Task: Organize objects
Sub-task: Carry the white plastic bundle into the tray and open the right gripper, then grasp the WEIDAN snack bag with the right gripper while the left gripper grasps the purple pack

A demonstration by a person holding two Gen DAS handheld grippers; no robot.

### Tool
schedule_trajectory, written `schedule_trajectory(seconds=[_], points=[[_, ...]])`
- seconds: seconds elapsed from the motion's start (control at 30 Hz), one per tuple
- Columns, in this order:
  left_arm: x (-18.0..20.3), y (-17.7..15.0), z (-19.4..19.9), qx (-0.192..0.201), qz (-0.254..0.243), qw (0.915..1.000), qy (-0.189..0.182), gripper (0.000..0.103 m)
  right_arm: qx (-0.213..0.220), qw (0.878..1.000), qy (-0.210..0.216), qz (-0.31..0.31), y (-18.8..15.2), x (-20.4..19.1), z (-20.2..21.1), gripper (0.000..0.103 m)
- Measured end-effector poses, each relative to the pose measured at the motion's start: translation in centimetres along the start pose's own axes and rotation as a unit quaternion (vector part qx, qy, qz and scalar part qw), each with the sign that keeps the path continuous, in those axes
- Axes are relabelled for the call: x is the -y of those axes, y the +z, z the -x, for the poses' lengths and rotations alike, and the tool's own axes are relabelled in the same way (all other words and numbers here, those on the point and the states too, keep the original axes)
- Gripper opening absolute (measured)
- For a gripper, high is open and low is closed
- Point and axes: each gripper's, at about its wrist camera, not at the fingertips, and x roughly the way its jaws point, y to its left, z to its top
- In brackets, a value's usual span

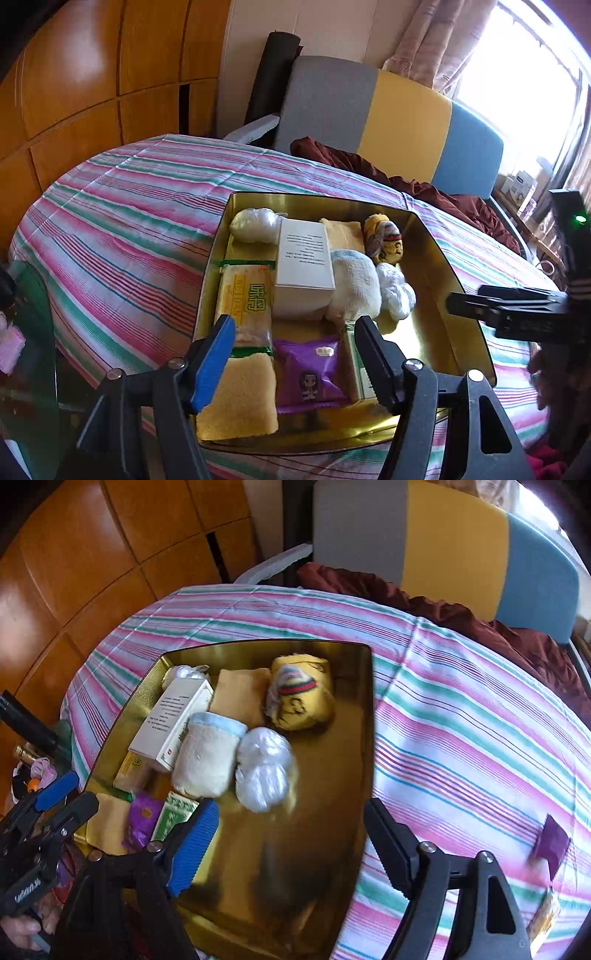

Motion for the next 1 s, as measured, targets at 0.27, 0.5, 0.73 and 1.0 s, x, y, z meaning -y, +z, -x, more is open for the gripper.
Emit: schedule_trajectory(seconds=[0.27,0.5,0.73,1.0], points=[[2.5,-0.3,0.7,0.006,-0.037,0.9993,-0.006,0.073,0.035,0.998,-0.026,-0.053,-3.2,4.5,4.1,0.084],[5.0,-0.6,1.1,0.007,-0.075,0.9970,-0.017,0.074,0.035,0.992,-0.066,-0.100,-6.1,9.2,5.9,0.084],[7.1,-1.0,0.9,-0.002,-0.104,0.9941,-0.031,0.074,0.040,0.978,-0.114,-0.173,-8.6,15.7,8.0,0.084],[9.5,-1.4,0.5,-0.008,-0.134,0.9897,-0.049,0.075,0.006,0.946,-0.170,-0.277,-11.7,24.2,8.8,0.084]])
